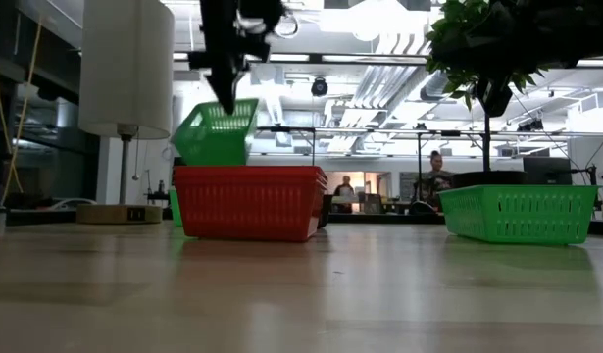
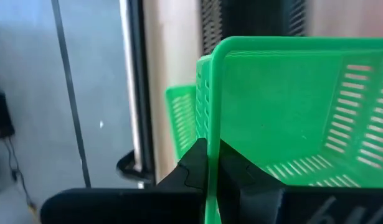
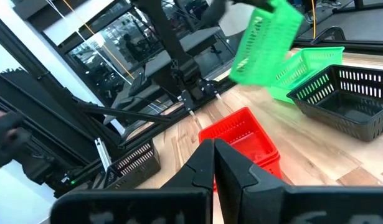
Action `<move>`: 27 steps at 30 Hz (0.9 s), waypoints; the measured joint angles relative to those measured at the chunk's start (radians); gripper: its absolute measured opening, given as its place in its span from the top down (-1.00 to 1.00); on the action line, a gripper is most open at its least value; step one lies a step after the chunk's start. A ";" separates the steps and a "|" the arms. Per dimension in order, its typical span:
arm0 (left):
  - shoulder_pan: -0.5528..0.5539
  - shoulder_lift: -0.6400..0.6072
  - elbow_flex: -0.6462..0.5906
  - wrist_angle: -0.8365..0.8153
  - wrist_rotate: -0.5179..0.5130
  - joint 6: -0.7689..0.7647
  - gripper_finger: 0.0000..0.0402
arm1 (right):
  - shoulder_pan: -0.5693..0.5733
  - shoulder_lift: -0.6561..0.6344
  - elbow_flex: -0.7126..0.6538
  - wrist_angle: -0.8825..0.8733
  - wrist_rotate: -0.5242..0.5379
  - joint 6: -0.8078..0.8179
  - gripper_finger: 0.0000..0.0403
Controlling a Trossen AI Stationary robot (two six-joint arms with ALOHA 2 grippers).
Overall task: Stack baskets by color
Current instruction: Stack the bottom left green bin on the top left green bin
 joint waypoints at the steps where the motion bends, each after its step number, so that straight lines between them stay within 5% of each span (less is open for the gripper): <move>1: 0.026 0.009 0.000 0.004 -0.005 0.009 1.00 | 0.000 0.000 0.000 0.000 0.000 0.000 1.00; 10: 0.152 0.076 0.001 0.006 0.011 -0.020 1.00 | 0.000 0.000 0.000 0.000 0.000 -0.015 1.00; 27: 0.153 0.152 0.001 0.007 0.027 -0.005 1.00 | 0.000 0.000 0.000 0.000 0.000 -0.019 1.00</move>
